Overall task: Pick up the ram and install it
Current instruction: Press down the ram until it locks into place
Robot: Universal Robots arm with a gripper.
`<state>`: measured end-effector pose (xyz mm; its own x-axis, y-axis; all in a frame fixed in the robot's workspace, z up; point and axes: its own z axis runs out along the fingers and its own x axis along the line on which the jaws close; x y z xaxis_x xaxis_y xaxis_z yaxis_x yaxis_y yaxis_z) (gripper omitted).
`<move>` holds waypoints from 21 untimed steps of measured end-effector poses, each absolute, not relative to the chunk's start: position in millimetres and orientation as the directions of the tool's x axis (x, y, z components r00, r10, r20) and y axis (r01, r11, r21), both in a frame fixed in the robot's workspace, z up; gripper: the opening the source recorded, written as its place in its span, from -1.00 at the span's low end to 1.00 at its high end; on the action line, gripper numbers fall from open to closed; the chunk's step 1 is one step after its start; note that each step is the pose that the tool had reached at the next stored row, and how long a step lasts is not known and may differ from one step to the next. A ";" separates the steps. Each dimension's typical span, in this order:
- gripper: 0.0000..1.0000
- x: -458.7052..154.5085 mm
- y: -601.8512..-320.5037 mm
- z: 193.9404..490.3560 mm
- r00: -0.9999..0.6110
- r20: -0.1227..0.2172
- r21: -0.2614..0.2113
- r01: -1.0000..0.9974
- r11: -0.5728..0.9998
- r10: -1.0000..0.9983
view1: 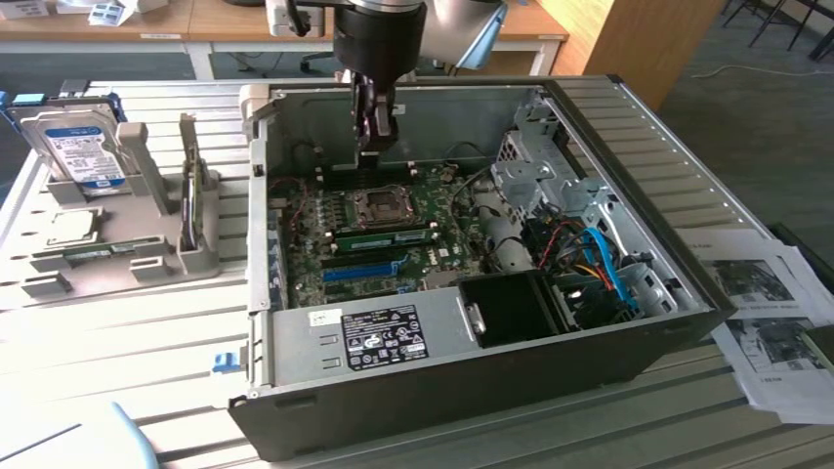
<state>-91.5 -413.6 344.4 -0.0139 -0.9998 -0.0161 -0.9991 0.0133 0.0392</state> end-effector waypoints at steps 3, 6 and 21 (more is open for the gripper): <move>-0.81 -91.5 -413.6 344.4 -0.030 -0.016 0.039 -0.999 0.029 -0.999; -0.81 -91.5 -413.6 344.2 -0.059 -0.016 0.039 -0.998 0.058 -0.998; -0.81 -91.5 -413.6 343.1 -0.315 -0.016 0.039 -0.949 0.314 -0.949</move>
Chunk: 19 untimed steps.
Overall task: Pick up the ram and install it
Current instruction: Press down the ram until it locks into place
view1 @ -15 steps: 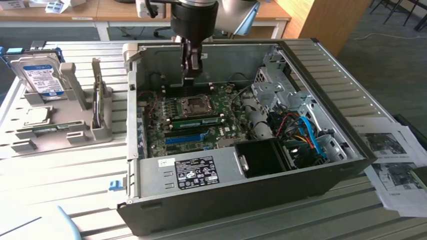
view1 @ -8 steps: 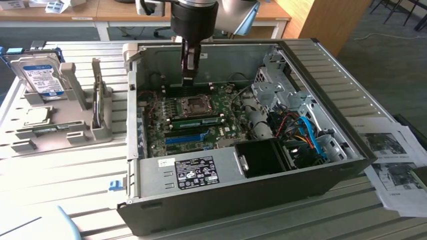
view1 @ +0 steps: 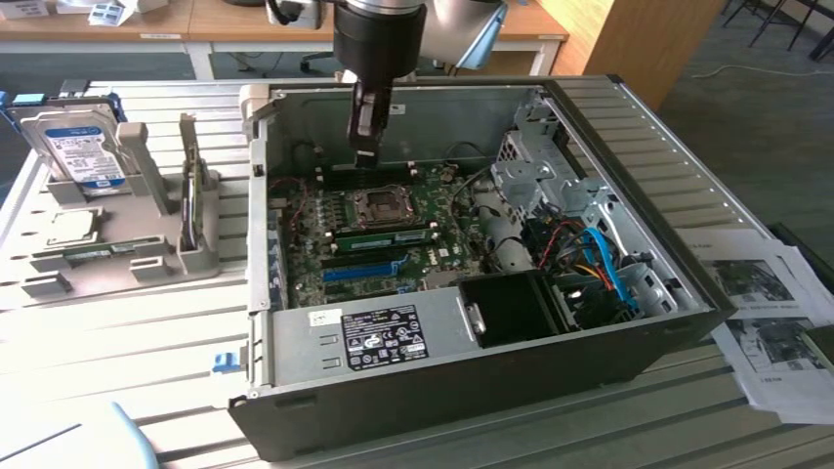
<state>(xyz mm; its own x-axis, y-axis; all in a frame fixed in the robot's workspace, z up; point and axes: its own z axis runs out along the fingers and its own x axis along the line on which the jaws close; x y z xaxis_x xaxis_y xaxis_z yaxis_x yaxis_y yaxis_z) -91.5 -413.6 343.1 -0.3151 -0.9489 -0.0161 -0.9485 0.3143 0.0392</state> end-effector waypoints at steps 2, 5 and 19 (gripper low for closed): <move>-0.81 -91.5 -413.6 343.0 -0.342 -0.016 0.039 -0.939 0.342 -0.939; -0.81 -91.5 -413.6 342.8 -0.383 -0.016 0.039 -0.923 0.382 -0.924; -0.81 -91.5 -413.6 342.0 -0.556 -0.016 0.039 -0.831 0.555 -0.831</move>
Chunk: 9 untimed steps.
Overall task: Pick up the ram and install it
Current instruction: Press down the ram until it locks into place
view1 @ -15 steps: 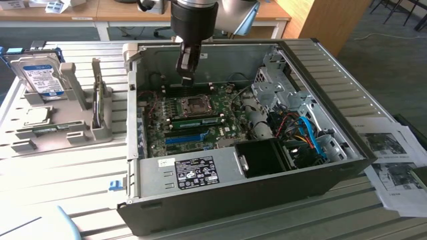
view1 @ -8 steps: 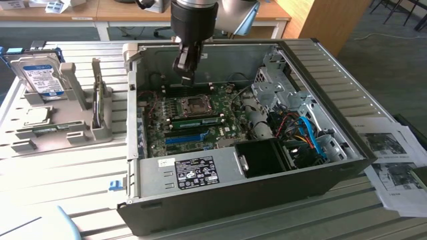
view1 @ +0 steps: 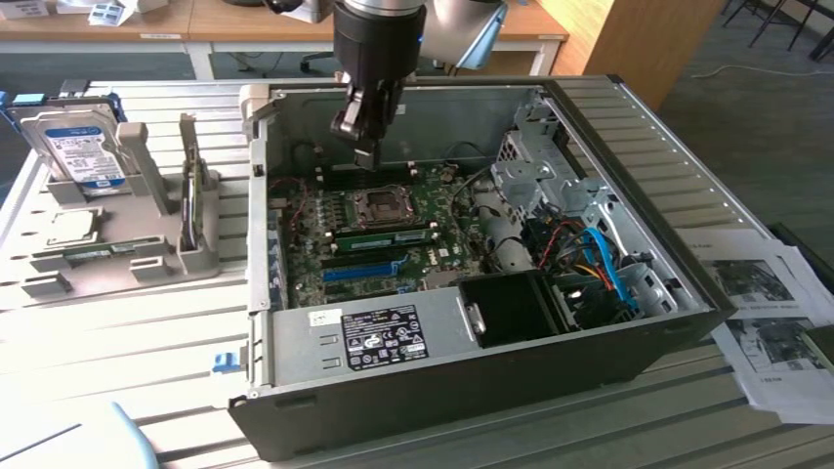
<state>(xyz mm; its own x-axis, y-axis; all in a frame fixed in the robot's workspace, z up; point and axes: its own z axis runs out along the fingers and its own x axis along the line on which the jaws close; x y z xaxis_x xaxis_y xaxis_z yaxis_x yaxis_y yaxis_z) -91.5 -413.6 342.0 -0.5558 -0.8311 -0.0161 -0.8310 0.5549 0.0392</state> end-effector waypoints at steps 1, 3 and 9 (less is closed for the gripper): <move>-0.81 -91.6 -413.6 342.0 -0.566 -0.016 0.039 -0.824 0.565 -0.824; -0.81 -91.6 -413.6 341.8 -0.588 -0.016 0.039 -0.809 0.587 -0.809; -0.81 -91.7 -413.6 341.4 -0.647 -0.016 0.039 -0.762 0.646 -0.762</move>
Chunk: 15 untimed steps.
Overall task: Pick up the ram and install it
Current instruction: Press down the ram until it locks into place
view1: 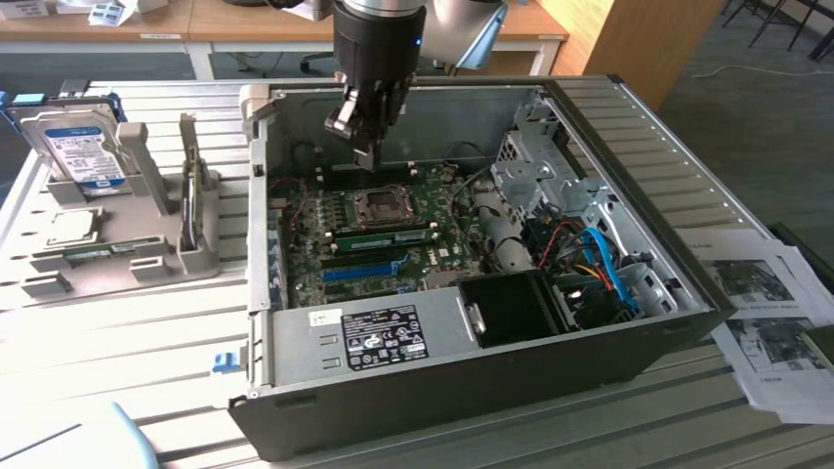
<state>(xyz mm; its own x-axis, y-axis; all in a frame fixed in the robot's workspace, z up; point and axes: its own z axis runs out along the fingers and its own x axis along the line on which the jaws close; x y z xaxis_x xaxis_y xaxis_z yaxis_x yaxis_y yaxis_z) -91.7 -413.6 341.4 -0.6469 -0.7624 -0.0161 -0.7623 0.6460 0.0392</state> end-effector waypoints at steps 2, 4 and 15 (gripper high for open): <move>-0.81 -91.8 -413.6 341.3 -0.664 -0.016 0.039 -0.747 0.664 -0.747; -0.81 -91.8 -413.6 341.1 -0.684 -0.016 0.039 -0.729 0.683 -0.729; -0.81 -91.9 -413.6 340.2 -0.780 -0.016 0.039 -0.626 0.779 -0.626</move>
<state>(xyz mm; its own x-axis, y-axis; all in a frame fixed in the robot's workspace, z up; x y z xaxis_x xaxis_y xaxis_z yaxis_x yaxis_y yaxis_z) -91.9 -413.6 340.2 -0.7797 -0.6260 -0.0160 -0.6261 0.7788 0.0391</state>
